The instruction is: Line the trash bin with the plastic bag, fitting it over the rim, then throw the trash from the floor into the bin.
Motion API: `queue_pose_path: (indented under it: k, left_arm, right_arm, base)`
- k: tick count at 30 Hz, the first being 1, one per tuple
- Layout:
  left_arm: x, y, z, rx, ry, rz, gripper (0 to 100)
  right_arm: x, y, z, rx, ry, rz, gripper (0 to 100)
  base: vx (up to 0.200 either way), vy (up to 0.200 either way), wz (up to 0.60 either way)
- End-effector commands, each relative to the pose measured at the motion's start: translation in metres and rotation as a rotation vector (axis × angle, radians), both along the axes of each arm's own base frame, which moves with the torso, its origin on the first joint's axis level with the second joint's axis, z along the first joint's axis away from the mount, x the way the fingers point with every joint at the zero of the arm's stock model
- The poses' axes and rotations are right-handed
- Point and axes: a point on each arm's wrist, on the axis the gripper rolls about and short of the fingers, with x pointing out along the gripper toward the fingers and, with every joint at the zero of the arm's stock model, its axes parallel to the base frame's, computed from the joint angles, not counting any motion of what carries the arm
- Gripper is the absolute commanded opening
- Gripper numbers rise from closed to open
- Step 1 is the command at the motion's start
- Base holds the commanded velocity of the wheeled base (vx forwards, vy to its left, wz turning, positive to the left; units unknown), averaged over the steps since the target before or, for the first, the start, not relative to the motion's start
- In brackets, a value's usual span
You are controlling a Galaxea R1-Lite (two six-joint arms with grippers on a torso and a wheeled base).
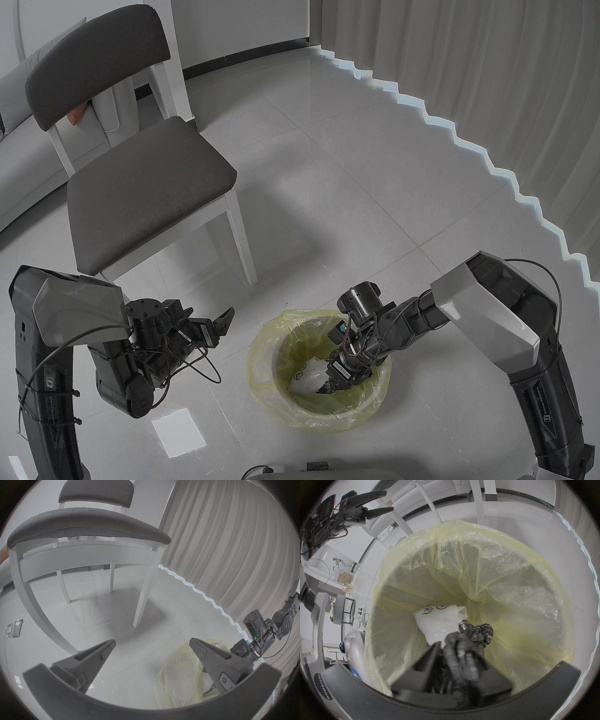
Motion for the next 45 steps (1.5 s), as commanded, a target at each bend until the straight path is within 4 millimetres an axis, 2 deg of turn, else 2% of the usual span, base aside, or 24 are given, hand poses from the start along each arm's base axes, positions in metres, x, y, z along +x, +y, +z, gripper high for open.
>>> queue_pose_path:
  k: [1,6,17,25,29,32,33,34,35,36,39,40,41,42,44,45]
  left_arm:
    - [-0.001,0.001,0.000,-0.004,-0.008,0.002,100]
    - [-0.002,-0.001,-0.001,-0.003,-0.004,-0.005,100]
    - [-0.005,-0.009,-0.001,-0.003,0.000,-0.027,100]
    - [-0.014,-0.011,0.001,-0.006,0.016,-0.087,100]
    - [-0.029,-0.007,0.018,-0.041,0.010,-0.244,100]
    - [-0.031,-0.007,0.029,-0.035,-0.026,-0.269,100]
    - [-0.031,-0.007,0.029,-0.035,-0.026,-0.269,100]
    - [-0.033,-0.006,0.034,-0.023,-0.049,-0.270,100]
    - [-0.033,-0.006,0.036,-0.019,-0.054,-0.271,100]
    - [-0.037,-0.002,0.046,-0.013,-0.086,-0.264,100]
    - [-0.044,0.012,0.070,-0.020,-0.151,-0.228,100]
    - [-0.050,0.019,0.083,-0.025,-0.190,-0.208,100]
    - [-0.051,0.020,0.085,-0.025,-0.197,-0.206,100]
    - [-0.062,0.032,0.104,-0.029,-0.253,-0.172,100]
    - [-0.078,0.045,0.125,-0.034,-0.322,-0.138,100]
    - [-0.078,0.045,0.125,-0.034,-0.322,-0.138,100]
  right_arm:
    - [-0.001,0.000,0.000,-0.010,-0.002,-0.005,100]
    - [-0.002,-0.002,0.002,-0.019,-0.005,-0.011,100]
    - [-0.009,-0.011,0.042,0.010,-0.054,-0.023,100]
    - [-0.023,-0.025,0.090,0.052,-0.120,-0.046,100]
    - [-0.033,-0.052,0.135,0.087,-0.203,-0.098,100]
    - [-0.043,-0.079,0.168,0.109,-0.260,-0.161,100]
    - [-0.043,-0.079,0.168,0.109,-0.260,-0.161,100]
    - [-0.051,-0.096,0.188,0.133,-0.290,-0.215,100]
    - [-0.052,-0.098,0.191,0.138,-0.295,-0.223,100]
    - [-0.061,-0.116,0.213,0.183,-0.345,-0.292,100]
    - [-0.077,-0.144,0.244,0.241,-0.456,-0.428,100]
    - [-0.088,-0.156,0.260,0.269,-0.528,-0.499,100]
    - [-0.090,-0.158,0.261,0.270,-0.534,-0.507,100]
    - [-0.108,-0.174,0.277,0.303,-0.634,-0.584,100]
    - [-0.138,-0.188,0.296,0.358,-0.754,-0.620,100]
    - [-0.138,-0.188,0.296,0.358,-0.754,-0.620,100]
  base:
    - [0.000,0.000,0.00]
    - [0.000,0.000,0.00]
    - [0.000,0.000,0.00]
    - [0.000,0.000,0.00]
    - [0.000,0.000,0.00]
    - [0.000,0.000,0.00]
    - [0.000,0.000,0.00]
    - [0.000,0.000,0.00]
    - [0.000,0.000,0.00]
    - [0.000,0.000,0.00]
    - [0.000,0.000,0.00]
    - [0.000,0.000,0.00]
    - [0.000,0.000,0.00]
    - [0.000,0.000,0.00]
    - [0.000,0.000,0.00]
    - [0.000,0.000,0.00]
